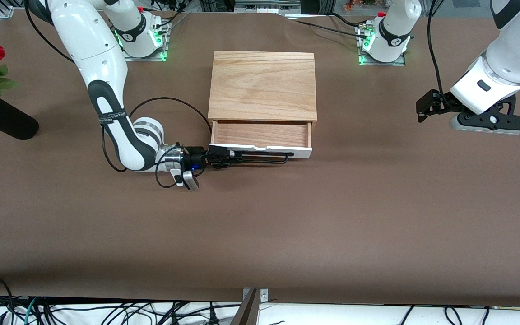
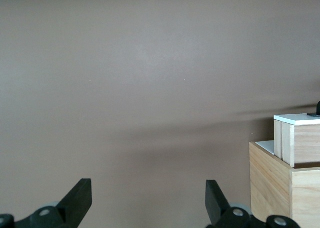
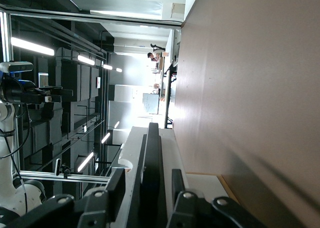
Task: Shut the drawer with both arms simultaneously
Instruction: 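Bring the left gripper to the drawer front beside the handle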
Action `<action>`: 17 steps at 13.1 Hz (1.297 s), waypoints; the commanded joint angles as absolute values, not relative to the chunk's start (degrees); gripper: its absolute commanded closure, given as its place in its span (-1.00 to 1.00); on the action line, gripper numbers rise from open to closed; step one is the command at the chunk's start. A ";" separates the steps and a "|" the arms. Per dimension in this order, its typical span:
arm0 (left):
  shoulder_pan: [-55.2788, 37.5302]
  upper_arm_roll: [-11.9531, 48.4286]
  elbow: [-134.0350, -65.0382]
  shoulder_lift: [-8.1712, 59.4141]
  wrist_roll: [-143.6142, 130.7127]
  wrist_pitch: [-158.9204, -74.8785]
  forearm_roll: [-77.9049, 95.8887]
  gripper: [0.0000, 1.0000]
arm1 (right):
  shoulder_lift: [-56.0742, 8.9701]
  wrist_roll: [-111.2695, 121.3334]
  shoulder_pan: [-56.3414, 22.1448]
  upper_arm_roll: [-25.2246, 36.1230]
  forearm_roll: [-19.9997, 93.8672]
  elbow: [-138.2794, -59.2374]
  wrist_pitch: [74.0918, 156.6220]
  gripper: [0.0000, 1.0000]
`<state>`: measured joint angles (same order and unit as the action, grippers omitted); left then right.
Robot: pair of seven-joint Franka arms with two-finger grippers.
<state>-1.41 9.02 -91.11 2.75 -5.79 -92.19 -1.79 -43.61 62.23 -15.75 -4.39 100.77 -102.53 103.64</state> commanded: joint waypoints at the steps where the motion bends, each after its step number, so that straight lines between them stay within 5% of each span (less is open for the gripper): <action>1: -1.23 9.14 -89.30 3.34 -5.54 -90.97 -1.05 -1.00 | -44.56 63.45 -16.08 -4.75 101.51 -101.25 104.76 0.14; 7: -1.85 9.93 -89.12 7.01 -5.36 -91.05 2.28 -1.00 | -44.47 63.19 -16.08 -4.75 101.60 -101.25 104.94 0.29; 13: -2.37 13.09 -77.63 28.89 -4.04 -97.29 23.16 -1.00 | -44.38 63.11 -16.17 -4.75 102.04 -101.25 104.94 0.39; 17: -5.09 13.18 -77.08 36.81 2.87 -108.08 37.57 -1.00 | -44.30 63.11 -16.17 -4.75 102.57 -101.25 104.94 0.52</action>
